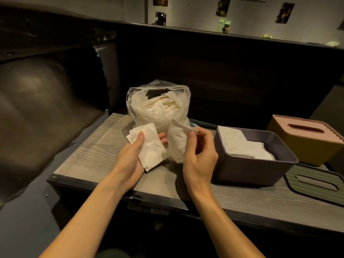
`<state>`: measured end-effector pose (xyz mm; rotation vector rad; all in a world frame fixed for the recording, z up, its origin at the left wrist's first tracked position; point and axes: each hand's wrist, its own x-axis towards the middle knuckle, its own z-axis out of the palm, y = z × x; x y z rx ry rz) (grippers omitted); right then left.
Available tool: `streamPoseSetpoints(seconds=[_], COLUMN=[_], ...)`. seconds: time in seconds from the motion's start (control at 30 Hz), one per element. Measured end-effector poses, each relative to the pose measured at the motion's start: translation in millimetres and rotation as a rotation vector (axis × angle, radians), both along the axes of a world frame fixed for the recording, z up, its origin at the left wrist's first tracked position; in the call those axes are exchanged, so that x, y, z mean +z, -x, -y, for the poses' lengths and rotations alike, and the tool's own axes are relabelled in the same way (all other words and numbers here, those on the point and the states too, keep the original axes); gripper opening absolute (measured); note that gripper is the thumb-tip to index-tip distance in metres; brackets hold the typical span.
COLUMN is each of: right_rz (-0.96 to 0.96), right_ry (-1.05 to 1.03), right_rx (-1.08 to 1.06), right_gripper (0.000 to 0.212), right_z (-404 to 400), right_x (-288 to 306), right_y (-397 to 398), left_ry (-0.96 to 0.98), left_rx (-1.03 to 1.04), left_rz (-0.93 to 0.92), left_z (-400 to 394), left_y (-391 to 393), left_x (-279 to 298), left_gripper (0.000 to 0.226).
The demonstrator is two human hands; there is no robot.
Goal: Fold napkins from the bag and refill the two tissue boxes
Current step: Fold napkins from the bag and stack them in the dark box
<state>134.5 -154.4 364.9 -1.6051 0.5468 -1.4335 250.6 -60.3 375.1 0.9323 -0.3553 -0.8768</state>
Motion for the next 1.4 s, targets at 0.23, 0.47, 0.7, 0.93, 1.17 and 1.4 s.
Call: streamPoseSetpoints(seconds=[0.23, 0.47, 0.7, 0.93, 1.17, 1.4], right_rz=[-0.215, -0.455, -0.443, -0.877, -1.234, -1.111], right_ry=[0.012, 0.249, 0.448, 0.608, 0.551, 0.571], right_rx=[0.125, 0.029, 0.000, 0.069, 0.160, 0.042], right_gripper=[0.008, 0.011, 0.021, 0.045, 0.062, 0.026], right_z=[5, 9, 26, 66, 83, 79], right_x=[-6, -12, 33, 90, 107, 96], right_y=[-12, -21, -41, -99, -135, -142], left_ry=[-0.084, -0.042, -0.058, -0.055, -0.088, -0.087], left_rx=[-0.093, -0.189, -0.054, 0.009, 0.001, -0.012], left_rz=[0.066, 0.184, 0.169, 0.113, 0.098, 0.087], left_z=[1, 0, 4, 6, 4, 4], left_y=[2, 4, -2, -7, -10, -12], left_x=[0, 0, -10, -14, -13, -17], left_gripper=[0.051, 0.033, 0.026, 0.025, 0.022, 0.021])
